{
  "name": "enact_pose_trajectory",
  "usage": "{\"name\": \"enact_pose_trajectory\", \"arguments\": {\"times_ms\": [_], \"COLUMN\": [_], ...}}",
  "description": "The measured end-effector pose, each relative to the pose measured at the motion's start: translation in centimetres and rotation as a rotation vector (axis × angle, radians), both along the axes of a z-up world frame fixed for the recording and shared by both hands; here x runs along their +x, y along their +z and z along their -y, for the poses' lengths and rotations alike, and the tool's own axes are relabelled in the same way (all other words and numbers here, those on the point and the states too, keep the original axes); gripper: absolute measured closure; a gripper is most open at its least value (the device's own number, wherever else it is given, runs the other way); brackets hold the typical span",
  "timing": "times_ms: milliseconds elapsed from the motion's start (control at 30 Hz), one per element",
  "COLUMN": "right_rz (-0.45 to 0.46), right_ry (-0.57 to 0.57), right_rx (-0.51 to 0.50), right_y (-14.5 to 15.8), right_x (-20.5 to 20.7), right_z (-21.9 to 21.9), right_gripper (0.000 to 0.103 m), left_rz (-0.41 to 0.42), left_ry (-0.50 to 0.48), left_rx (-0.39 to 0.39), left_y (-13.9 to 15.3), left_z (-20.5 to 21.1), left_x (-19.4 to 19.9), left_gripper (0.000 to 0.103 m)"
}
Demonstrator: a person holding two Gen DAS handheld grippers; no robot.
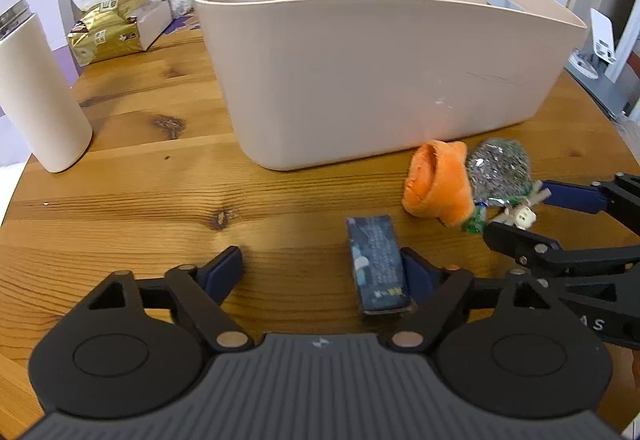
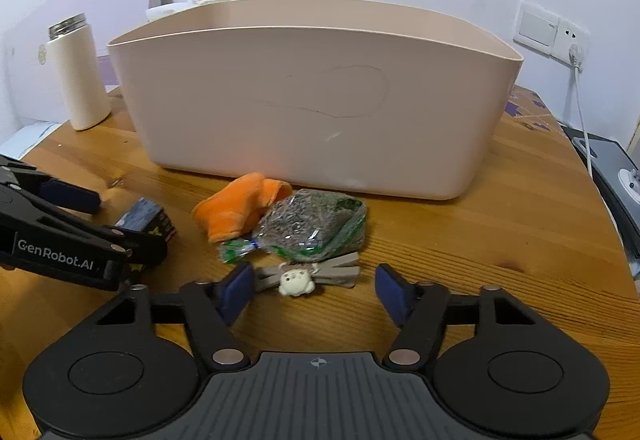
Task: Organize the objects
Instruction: 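Grasp the dark blue small box with the left tool while the right tool grasps the white figurine keychain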
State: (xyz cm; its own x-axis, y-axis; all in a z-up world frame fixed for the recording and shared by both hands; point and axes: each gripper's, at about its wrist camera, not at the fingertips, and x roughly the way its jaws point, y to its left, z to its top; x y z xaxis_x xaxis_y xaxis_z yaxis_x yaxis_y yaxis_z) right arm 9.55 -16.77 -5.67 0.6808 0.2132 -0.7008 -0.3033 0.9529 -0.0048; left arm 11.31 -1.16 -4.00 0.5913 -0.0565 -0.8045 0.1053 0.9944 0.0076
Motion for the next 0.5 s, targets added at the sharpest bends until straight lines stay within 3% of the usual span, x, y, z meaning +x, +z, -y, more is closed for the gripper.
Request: {"name": "enact_pose_trajectory", "arguments": {"times_ms": [67,133,267,300,500], "right_rz": [0.002,0.001,0.007,0.007,0.019], "right_ry": [0.006,0.005,0.008,0.010,0.008], "right_rx": [0.004,0.005,0.002,-0.001,-0.006], "right_y": [0.1,0.2,0.2,0.2,0.7], "right_x": [-0.2,-0.2,-0.5,-0.7,-1.9], "right_z": [0.0,0.0,-0.2,-0.3,0.0], "right_gripper": [0.051,0.051,0.051,0.051,0.052], "left_rz": [0.011,0.015,0.013,0.010,0.001], "left_ry": [-0.018,-0.029,-0.044,-0.043,-0.047], "left_rx": [-0.003,-0.006,-0.022,-0.029,-0.060], "left_y": [0.1,0.2,0.6,0.6,0.9], "left_z": [0.2,0.4,0.3,0.2,-0.1], "left_x": [-0.4,-0.7,-1.1,-1.1,-2.0], "left_gripper": [0.031,0.041,0.074,0.078,0.078]}}
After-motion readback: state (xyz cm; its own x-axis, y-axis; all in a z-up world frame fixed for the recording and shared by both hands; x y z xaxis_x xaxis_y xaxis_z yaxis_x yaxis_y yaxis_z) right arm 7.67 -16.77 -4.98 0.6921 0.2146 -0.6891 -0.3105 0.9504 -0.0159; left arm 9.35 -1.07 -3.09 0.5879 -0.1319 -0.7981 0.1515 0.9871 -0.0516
